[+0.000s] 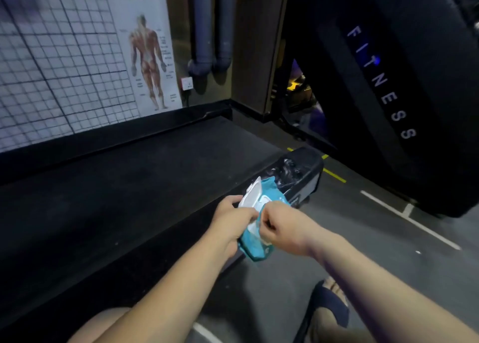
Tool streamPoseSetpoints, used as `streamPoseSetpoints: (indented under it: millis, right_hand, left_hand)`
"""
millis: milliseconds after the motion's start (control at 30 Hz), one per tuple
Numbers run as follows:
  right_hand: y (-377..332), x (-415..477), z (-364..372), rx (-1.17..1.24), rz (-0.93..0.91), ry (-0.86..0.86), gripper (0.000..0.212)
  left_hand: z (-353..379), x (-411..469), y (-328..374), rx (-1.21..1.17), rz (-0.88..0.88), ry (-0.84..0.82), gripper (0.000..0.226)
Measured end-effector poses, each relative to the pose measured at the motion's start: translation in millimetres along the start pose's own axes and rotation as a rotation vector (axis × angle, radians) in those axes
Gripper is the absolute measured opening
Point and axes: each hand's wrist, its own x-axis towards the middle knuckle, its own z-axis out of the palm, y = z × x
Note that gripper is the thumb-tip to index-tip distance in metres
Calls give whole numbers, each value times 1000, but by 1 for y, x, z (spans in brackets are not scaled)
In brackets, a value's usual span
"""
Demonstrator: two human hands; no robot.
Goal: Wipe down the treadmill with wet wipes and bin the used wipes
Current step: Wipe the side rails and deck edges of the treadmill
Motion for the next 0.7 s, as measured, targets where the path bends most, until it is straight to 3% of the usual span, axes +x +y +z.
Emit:
streamPoseSetpoints:
  millis: [267, 433, 567, 700]
  right_hand:
    - [19, 13, -21, 135, 101, -179, 25]
    - [25, 22, -23, 436, 218, -242, 29]
    - [25, 29, -27, 637, 205, -213, 24]
    - [27, 29, -42, 965, 165, -69, 15]
  left_hand:
    - [6, 28, -6, -23, -75, -46, 36]
    - [10, 46, -20, 21, 13, 32, 35]
    - [6, 51, -18, 95, 86, 121, 33]
    - [-13, 59, -13, 119, 143, 181, 33]
